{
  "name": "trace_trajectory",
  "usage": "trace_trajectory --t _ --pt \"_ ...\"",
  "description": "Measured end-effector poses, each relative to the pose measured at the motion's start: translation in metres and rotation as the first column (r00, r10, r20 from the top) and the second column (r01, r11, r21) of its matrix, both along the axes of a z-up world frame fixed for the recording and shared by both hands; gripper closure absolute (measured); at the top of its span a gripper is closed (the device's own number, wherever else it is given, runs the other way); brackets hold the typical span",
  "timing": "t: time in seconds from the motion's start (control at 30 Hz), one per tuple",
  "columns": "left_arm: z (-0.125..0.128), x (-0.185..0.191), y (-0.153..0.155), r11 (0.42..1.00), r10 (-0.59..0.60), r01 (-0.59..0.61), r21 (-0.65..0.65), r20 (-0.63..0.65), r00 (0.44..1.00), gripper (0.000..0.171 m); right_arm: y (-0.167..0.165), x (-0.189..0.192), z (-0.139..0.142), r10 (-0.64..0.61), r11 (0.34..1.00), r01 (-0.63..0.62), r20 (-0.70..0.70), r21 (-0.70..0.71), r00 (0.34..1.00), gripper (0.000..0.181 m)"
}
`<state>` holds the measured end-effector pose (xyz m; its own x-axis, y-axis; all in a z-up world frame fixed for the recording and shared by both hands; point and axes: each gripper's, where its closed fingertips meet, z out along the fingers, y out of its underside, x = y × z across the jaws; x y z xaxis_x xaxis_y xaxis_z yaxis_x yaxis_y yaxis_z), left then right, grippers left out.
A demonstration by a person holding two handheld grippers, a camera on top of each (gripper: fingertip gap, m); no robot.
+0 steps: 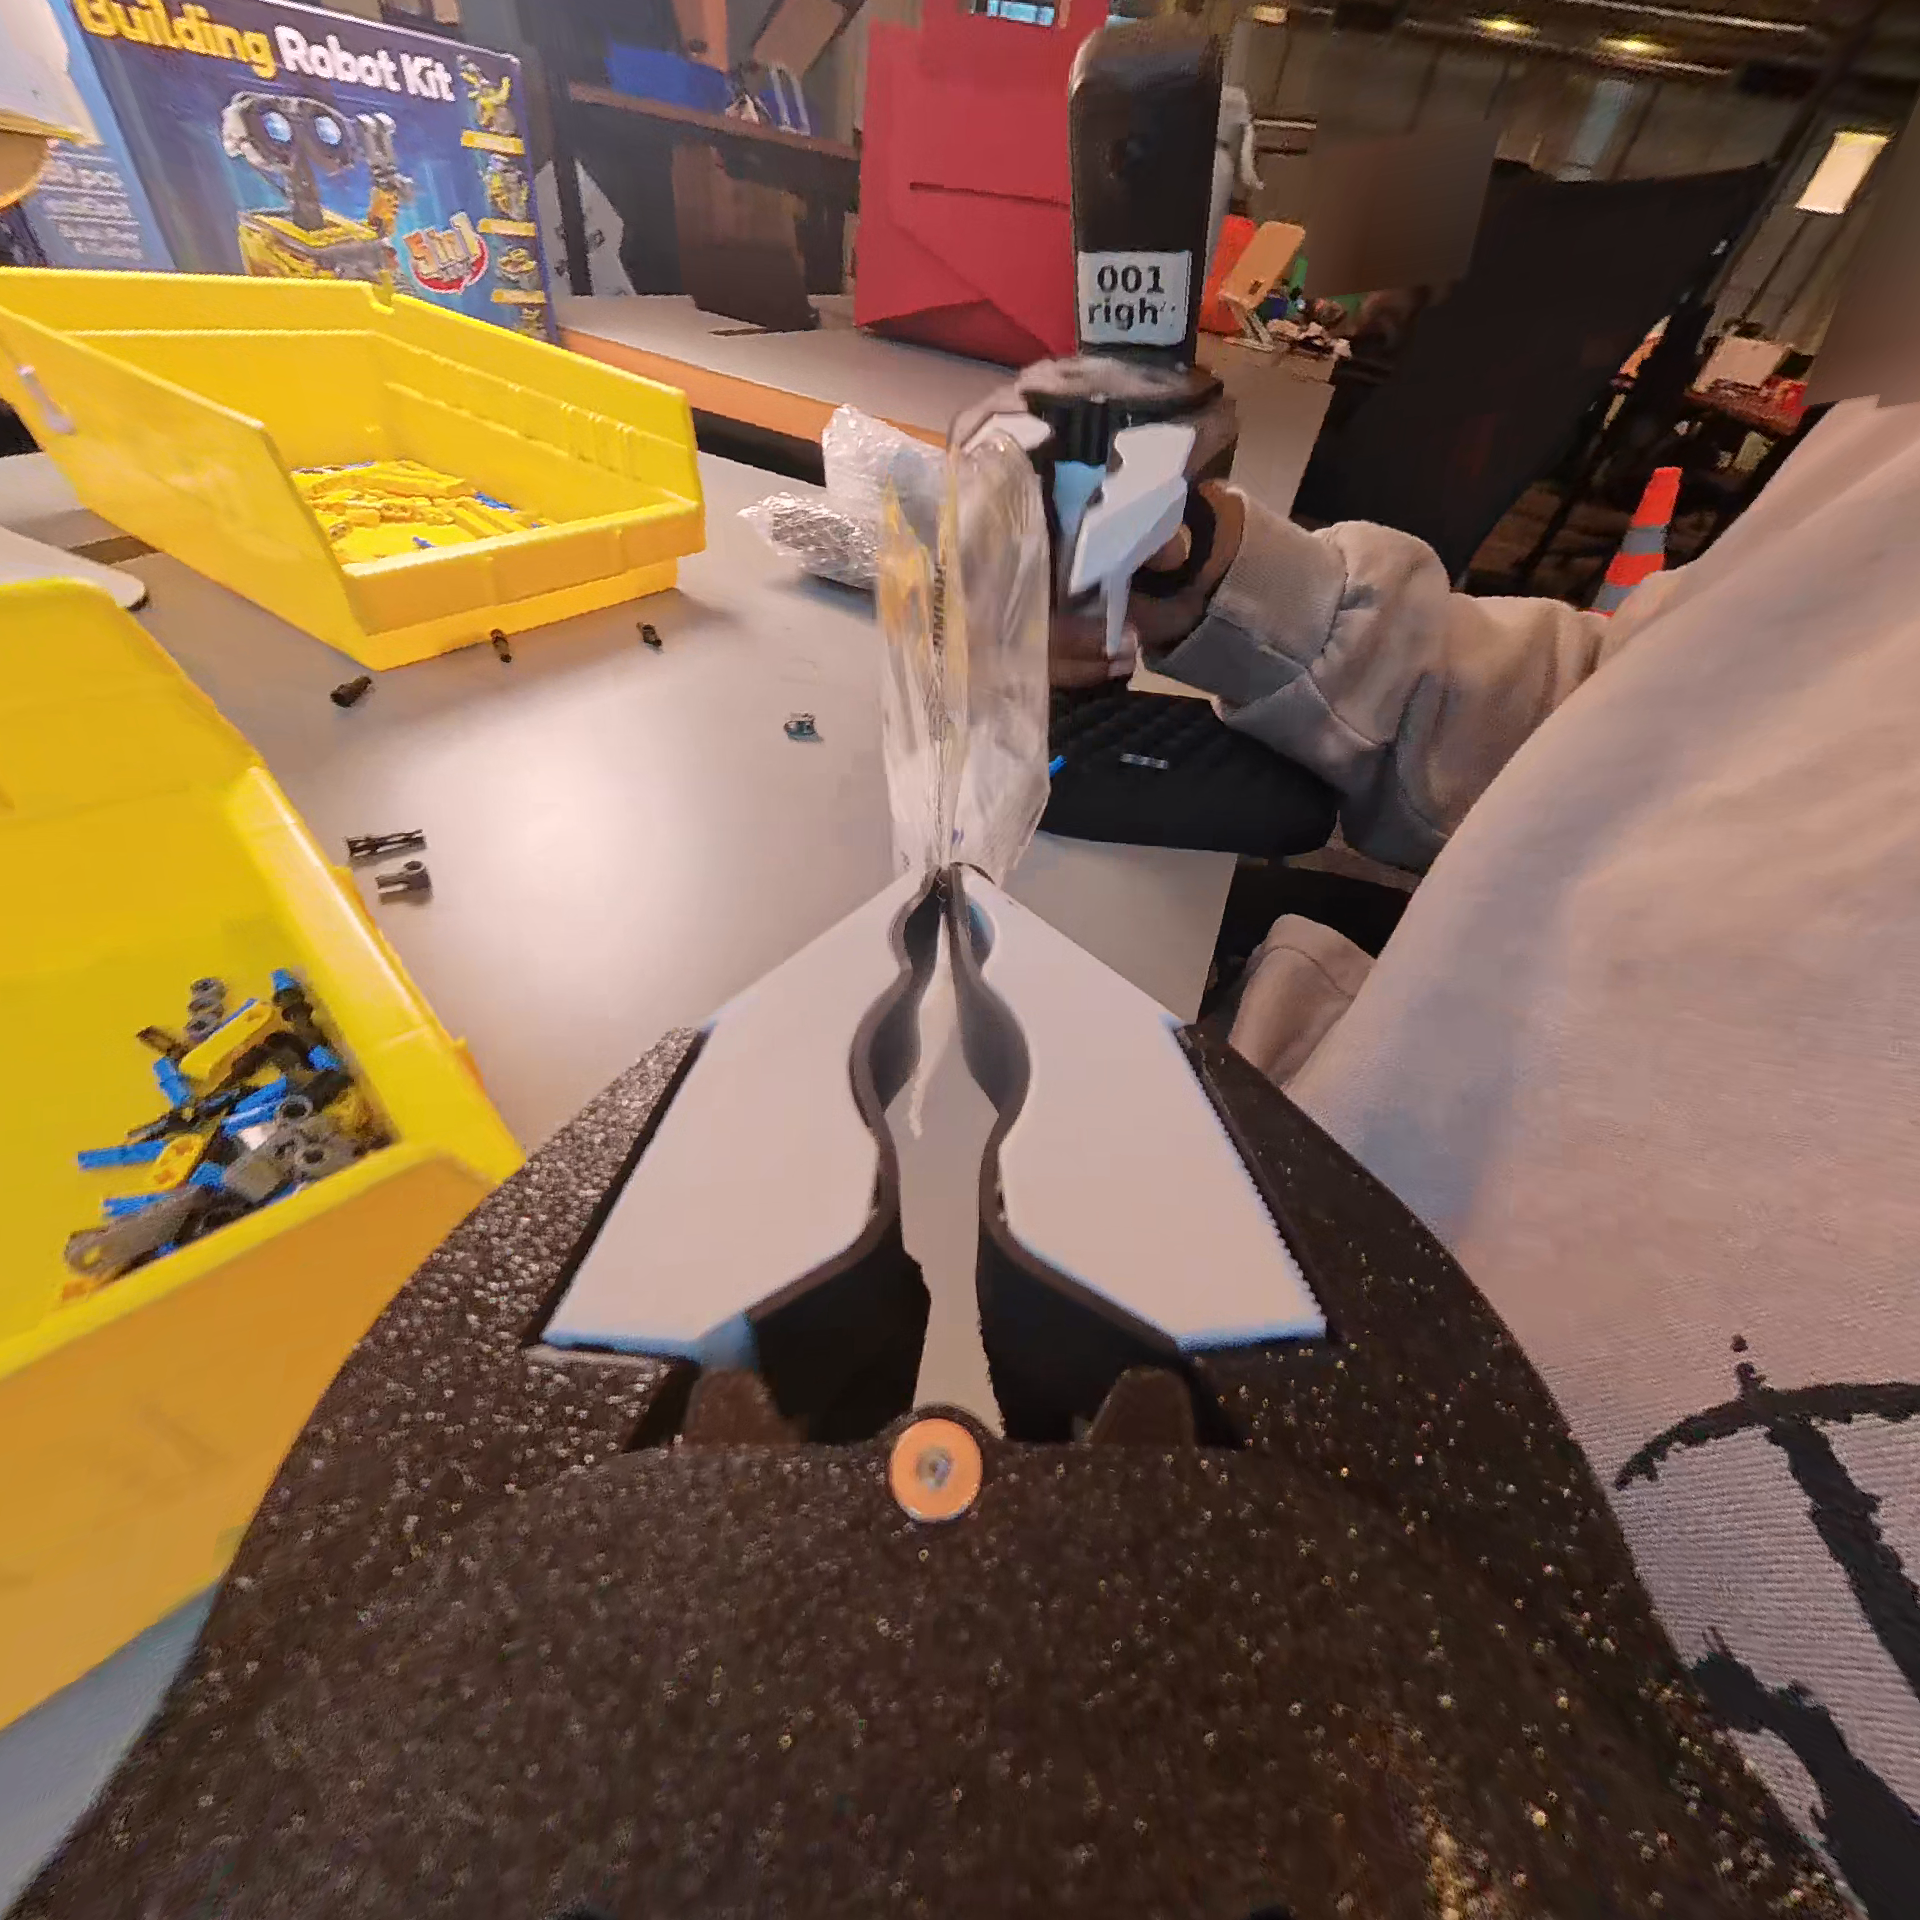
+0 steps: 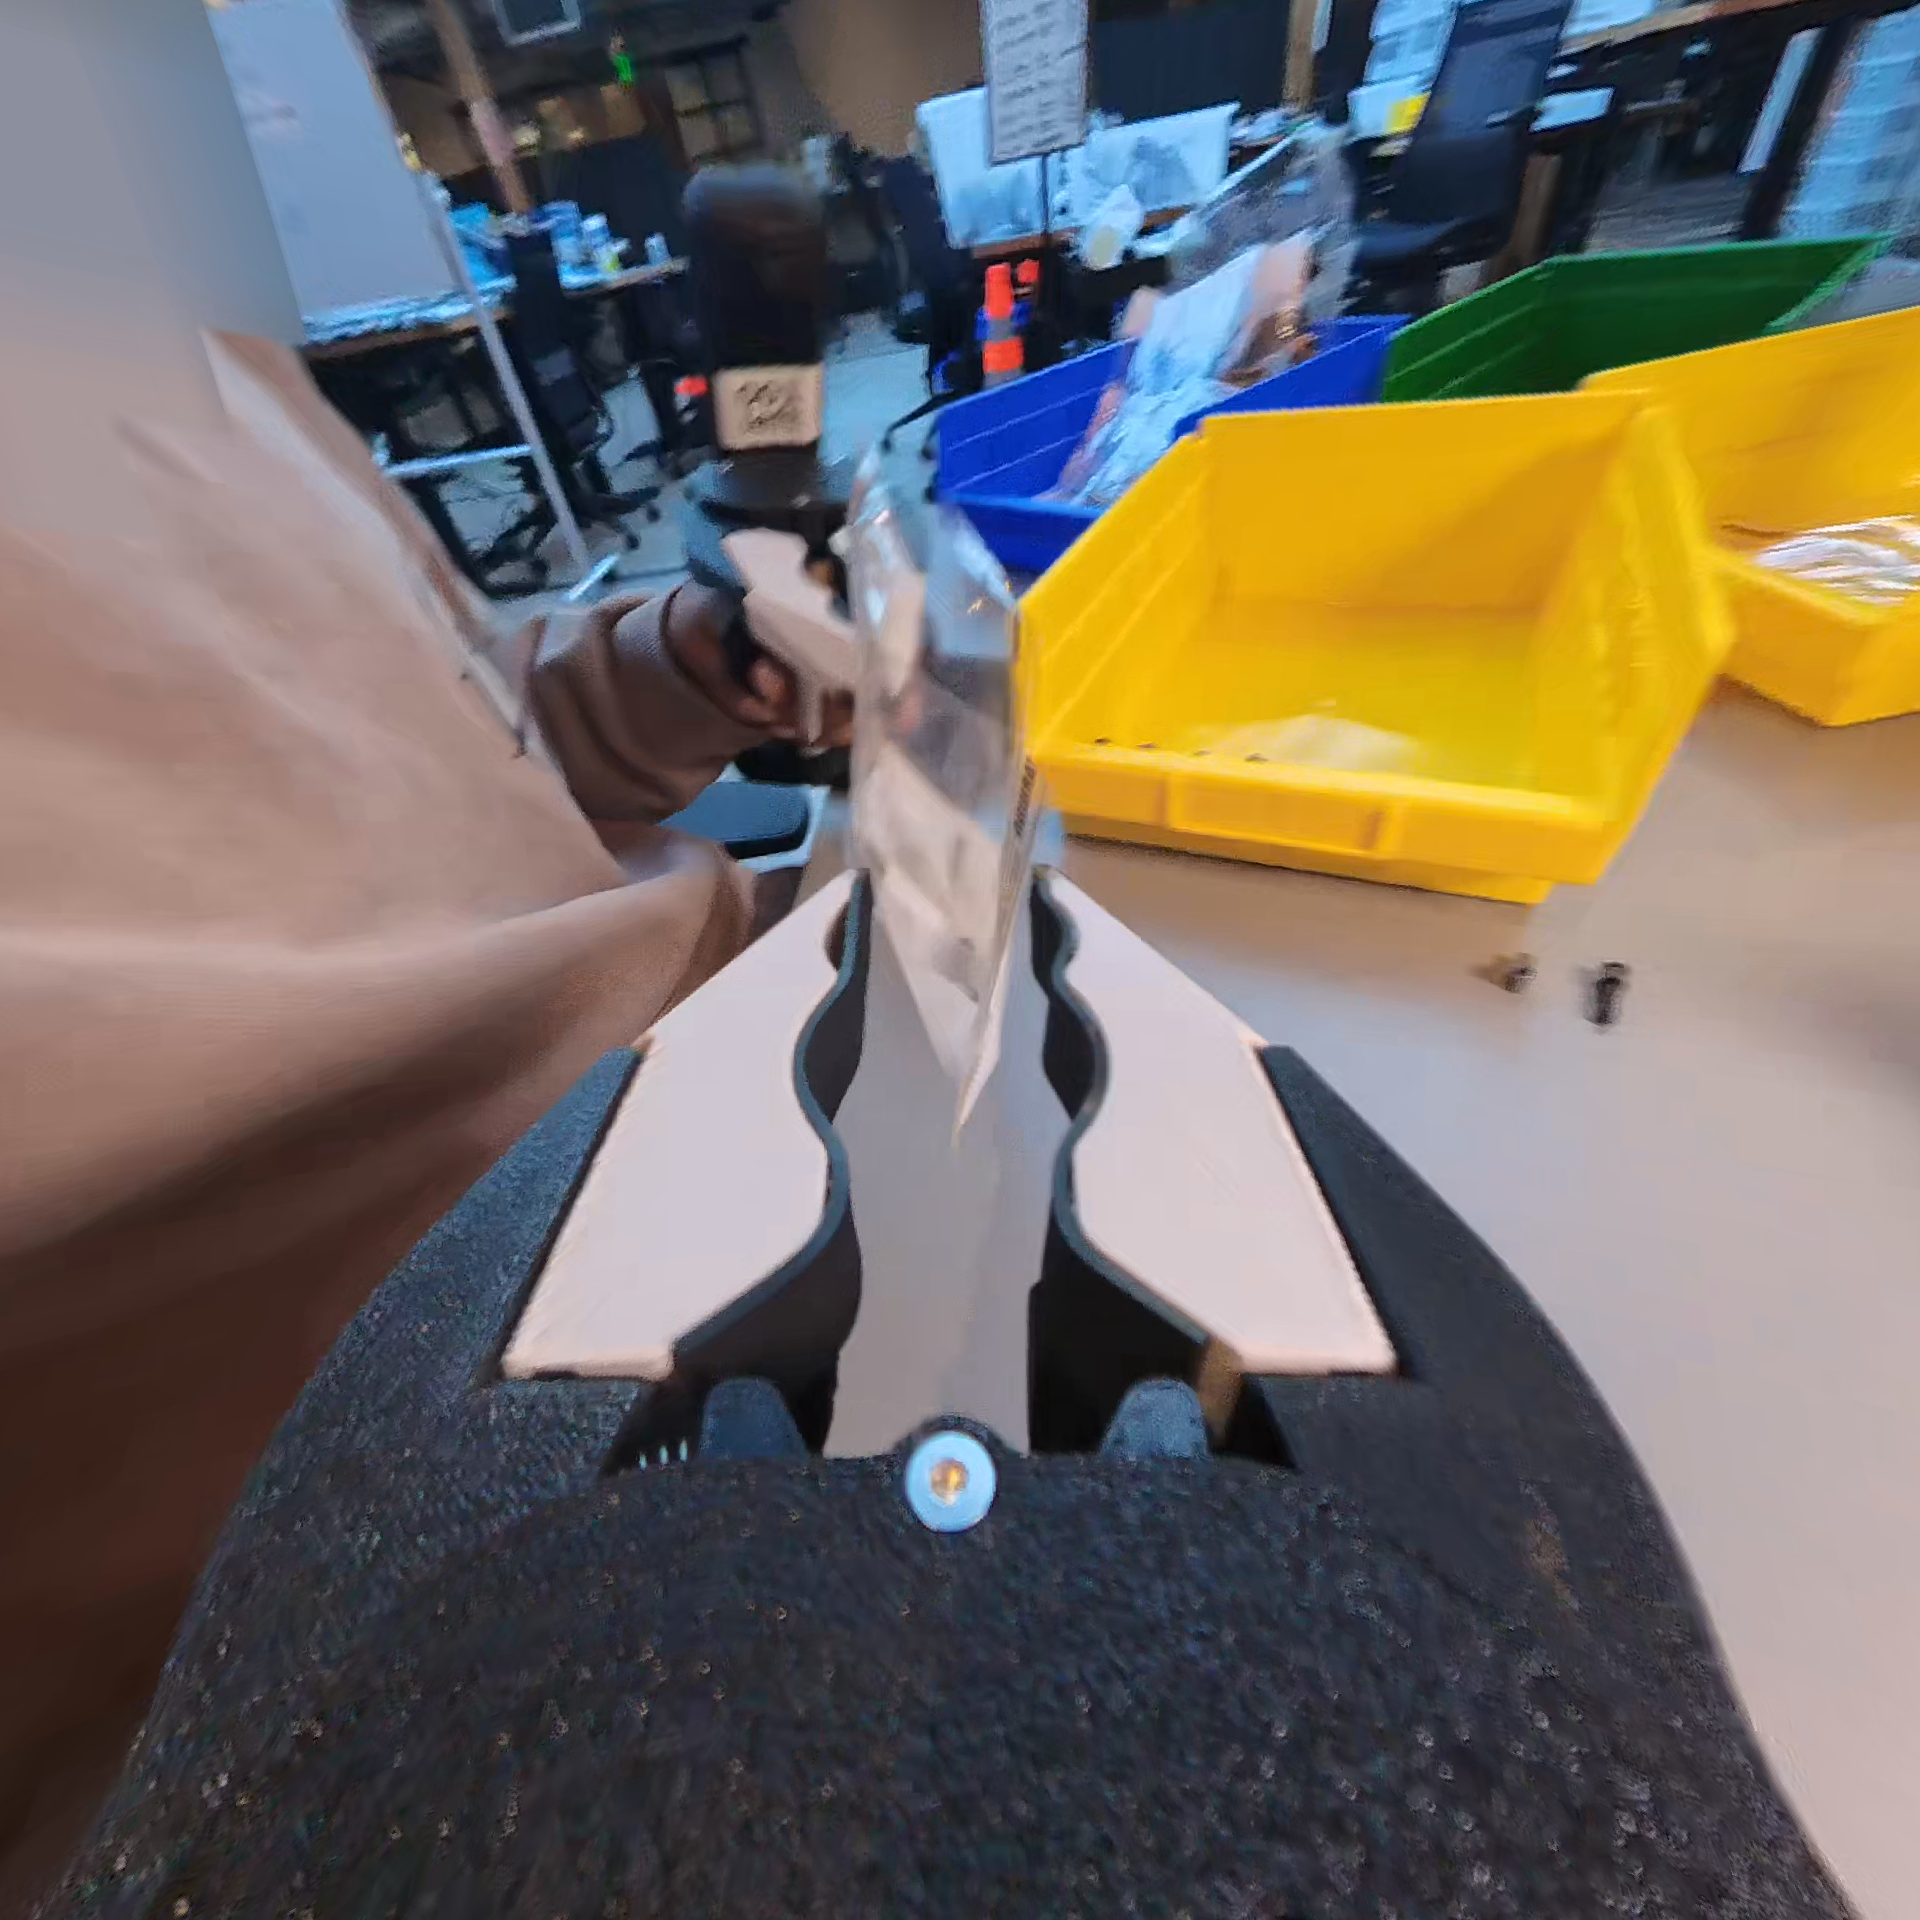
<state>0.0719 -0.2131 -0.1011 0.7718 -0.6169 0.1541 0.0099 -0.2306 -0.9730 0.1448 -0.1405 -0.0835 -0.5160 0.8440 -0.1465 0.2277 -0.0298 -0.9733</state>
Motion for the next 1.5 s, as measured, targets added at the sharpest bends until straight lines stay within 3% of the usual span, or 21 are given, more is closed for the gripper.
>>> trace_trajectory --t 0.1,0.17,0.23,0.33,0.5,0.6,0.63,0.7,0.8,0.87,0.9,1.0,1.1,1.17,1.23,1.3,1.37,1.47,1.5 --pt "-0.005 -0.013 -0.008 0.999 0.048 -0.048 -0.002 -0.011 0.999 0.171 0.041 -0.019 0.03 -0.084 0.987 0.078 -0.034 -0.138 0.996 0.135" --pt "-0.002 -0.02 -0.015 0.998 0.056 -0.056 0.008 -0.008 0.998 0.171 0.079 -0.048 0.028 -0.247 0.957 0.253 0.056 -0.142 0.967 0.143" --pt "-0.003 -0.026 -0.019 0.997 0.077 -0.077 0.011 -0.021 0.997 0.171 0.102 -0.077 -0.001 -0.36 0.932 0.363 0.191 0.022 0.913 0.15" --pt "-0.003 -0.03 -0.017 0.995 0.1 -0.1 0.005 -0.013 0.995 0.171 0.111 -0.112 -0.064 -0.43 0.892 0.325 0.369 0.313 0.824 0.15" --pt "-0.014 -0.027 -0.011 0.992 0.122 -0.125 -0.03 -0.078 0.989 0.171 0.111 -0.148 -0.117 -0.435 0.881 0.246 0.487 0.404 0.757 0.158" --pt "-0.017 -0.028 -0.009 0.99 0.131 -0.135 -0.049 -0.086 0.988 0.171 0.113 -0.151 -0.126 -0.443 0.871 0.225 0.499 0.438 0.745 0.174" --pt "-0.018 -0.029 -0.008 0.989 0.131 -0.136 -0.057 -0.084 0.988 0.171 0.113 -0.149 -0.123 -0.435 0.872 0.216 0.494 0.439 0.753 0.174" --pt "-0.02 -0.031 -0.005 0.987 0.139 -0.144 -0.077 -0.074 0.988 0.171 0.1 -0.146 -0.098 -0.343 0.911 0.183 0.431 0.371 0.835 0.175" --pt "-0.024 -0.032 -0.002 0.983 0.136 -0.143 -0.113 -0.063 0.989 0.171 0.06 -0.121 -0.03 -0.092 0.971 0.028 0.264 0.237 0.96 0.174" --pt "-0.027 -0.031 0.001 0.983 0.126 -0.134 -0.128 -0.065 0.99 0.171 0.024 -0.092 0.012 0.103 0.976 -0.131 0.162 0.174 0.981 0.174" --pt "-0.027 -0.029 0.001 0.984 0.114 -0.122 -0.128 -0.068 0.991 0.171 0.014 -0.081 0.021 0.143 0.969 -0.17 0.158 0.177 0.977 0.174" --pt "-0.029 -0.024 0.003 0.986 0.093 -0.103 -0.129 -0.084 0.992 0.171 0.001 -0.069 0.005 0.156 0.936 -0.223 0.25 0.272 0.956 0.174" --pt "-0.029 -0.02 0.003 0.988 0.084 -0.096 -0.122 -0.1 0.991 0.171 0.0 -0.064 -0.006 0.143 0.929 -0.228 0.285 0.292 0.948 0.16" --pt "-0.029 -0.02 0.003 0.988 0.086 -0.099 -0.118 -0.106 0.991 0.171 0.015 -0.057 0.007 0.085 0.949 -0.152 0.242 0.275 0.967 0.158" --pt "-0.029 -0.019 0.002 0.989 0.083 -0.094 -0.115 -0.104 0.991 0.171 0.053 -0.042 0.007 -0.066 0.951 -0.015 0.251 0.308 0.966 0.159" --pt "-0.029 -0.019 0.002 0.989 0.081 -0.093 -0.117 -0.106 0.991 0.171 0.101 -0.015 -0.022 -0.256 0.912 0.101 0.357 0.399 0.899 0.159" --pt "-0.03 -0.018 0.002 0.989 0.077 -0.09 -0.119 -0.111 0.991 0.171 0.138 0.013 -0.062 -0.4 0.873 0.173 0.468 0.456 0.788 0.155" --pt "-0.031 -0.016 0.003 0.989 0.072 -0.087 -0.117 -0.125 0.99 0.171 0.147 0.028 -0.108 -0.442 0.872 0.196 0.551 0.448 0.708 0.152" --pt "-0.032 -0.015 0.003 0.989 0.072 -0.087 -0.118 -0.13 0.989 0.171 0.15 0.03 -0.118 -0.459 0.865 0.201 0.56 0.461 0.69 0.158"
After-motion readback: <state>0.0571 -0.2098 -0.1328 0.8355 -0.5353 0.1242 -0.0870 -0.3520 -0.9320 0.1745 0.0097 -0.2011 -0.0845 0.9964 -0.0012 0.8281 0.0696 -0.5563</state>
